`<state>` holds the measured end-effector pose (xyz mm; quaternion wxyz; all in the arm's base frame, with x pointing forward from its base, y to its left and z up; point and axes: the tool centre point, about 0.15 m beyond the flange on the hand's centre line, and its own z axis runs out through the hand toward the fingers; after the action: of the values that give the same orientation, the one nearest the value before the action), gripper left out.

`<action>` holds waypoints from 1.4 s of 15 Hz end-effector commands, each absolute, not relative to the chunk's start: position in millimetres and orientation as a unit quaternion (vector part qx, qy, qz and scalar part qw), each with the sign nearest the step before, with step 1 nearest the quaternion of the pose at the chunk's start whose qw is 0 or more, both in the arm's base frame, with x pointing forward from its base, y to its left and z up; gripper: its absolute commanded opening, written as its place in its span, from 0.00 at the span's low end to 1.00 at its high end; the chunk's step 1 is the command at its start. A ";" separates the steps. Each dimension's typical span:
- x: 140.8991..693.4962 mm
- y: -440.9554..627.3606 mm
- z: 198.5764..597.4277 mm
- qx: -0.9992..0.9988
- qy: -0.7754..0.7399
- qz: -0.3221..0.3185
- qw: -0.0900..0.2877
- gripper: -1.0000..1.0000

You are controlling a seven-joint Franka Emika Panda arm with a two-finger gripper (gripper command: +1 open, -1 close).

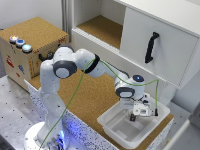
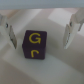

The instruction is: Go towards the purple block and pick it up

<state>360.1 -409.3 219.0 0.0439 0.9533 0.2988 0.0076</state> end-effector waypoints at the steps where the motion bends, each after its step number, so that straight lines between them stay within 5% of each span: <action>1: 360.0 -419.6 210.1 0.952 0.307 -0.007 -0.002 0.00; 13: 355.0 -418.6 220.8 0.967 0.253 -0.024 -0.004 0.00; 21: 345.2 -416.6 332.1 0.989 0.121 0.083 0.013 0.00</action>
<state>352.7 -429.9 258.5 0.0458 0.9841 0.1693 0.0272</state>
